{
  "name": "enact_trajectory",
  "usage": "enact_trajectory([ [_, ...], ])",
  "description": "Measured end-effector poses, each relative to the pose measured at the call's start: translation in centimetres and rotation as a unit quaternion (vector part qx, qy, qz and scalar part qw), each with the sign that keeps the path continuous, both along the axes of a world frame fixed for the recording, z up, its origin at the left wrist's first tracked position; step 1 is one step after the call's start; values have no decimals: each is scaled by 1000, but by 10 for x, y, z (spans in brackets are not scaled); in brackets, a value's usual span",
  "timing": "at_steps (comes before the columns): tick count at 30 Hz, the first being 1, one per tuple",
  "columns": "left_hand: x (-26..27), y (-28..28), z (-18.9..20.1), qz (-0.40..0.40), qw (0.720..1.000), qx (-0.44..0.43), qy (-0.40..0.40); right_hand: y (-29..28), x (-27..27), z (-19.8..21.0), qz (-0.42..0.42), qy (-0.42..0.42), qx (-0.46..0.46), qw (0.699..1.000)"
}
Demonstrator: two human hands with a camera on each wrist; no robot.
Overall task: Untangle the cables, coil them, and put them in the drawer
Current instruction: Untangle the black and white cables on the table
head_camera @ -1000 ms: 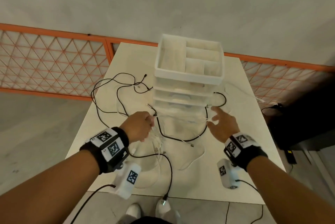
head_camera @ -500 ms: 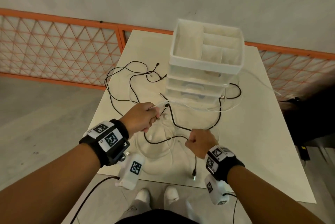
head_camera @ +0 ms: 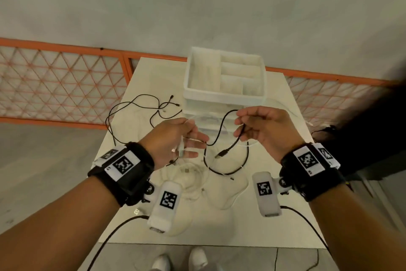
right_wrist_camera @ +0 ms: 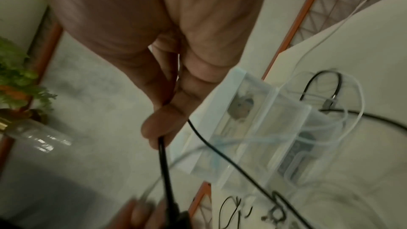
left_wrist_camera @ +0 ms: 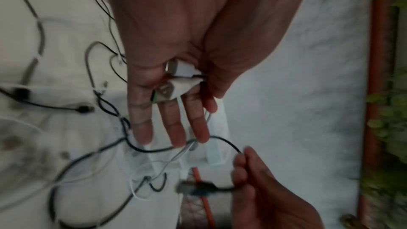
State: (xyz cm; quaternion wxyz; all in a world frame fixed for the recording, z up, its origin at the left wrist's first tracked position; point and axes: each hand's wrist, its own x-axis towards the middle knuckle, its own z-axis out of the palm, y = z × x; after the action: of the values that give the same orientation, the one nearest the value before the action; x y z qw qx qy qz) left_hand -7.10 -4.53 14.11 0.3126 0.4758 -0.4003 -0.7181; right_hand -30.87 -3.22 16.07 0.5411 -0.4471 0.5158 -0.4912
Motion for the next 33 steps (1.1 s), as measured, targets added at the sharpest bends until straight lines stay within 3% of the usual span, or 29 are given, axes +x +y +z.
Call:
enact_trajectory([
  [4,-30,1,17,-66,996,-41,-37,-1,26,-3,-6,8,-25,1000],
  [8,-36,4,18,-73,997,-19,-16,-3,25,-1,-24,72,-46,996],
  [10,-34,4,20,-74,996,-41,-39,-5,20,-5,-24,168,-60,984],
  [12,-34,3,26,-67,994,-76,-50,-7,16,-18,-6,300,-59,952],
  [15,-28,-2,41,-37,990,-137,-19,-10,6,-51,24,410,22,911],
  [18,-12,-10,53,4,981,-195,5,-11,-13,-76,-25,394,132,909],
  [20,-1,-14,49,44,979,-200,0,-15,-23,-75,-75,361,143,919],
  [23,8,-20,27,119,976,-166,-73,-29,-28,-37,-165,248,24,954],
  [26,13,-21,8,165,973,-131,-93,-40,-34,9,-233,150,-107,955],
  [28,14,-23,8,187,972,-129,-64,-51,-45,6,-239,157,-44,957],
  [31,17,-28,18,224,967,-125,-4,-55,-59,-29,-176,211,184,944],
  [33,22,-33,20,233,964,-130,-12,-52,-66,-35,-154,246,193,937],
])
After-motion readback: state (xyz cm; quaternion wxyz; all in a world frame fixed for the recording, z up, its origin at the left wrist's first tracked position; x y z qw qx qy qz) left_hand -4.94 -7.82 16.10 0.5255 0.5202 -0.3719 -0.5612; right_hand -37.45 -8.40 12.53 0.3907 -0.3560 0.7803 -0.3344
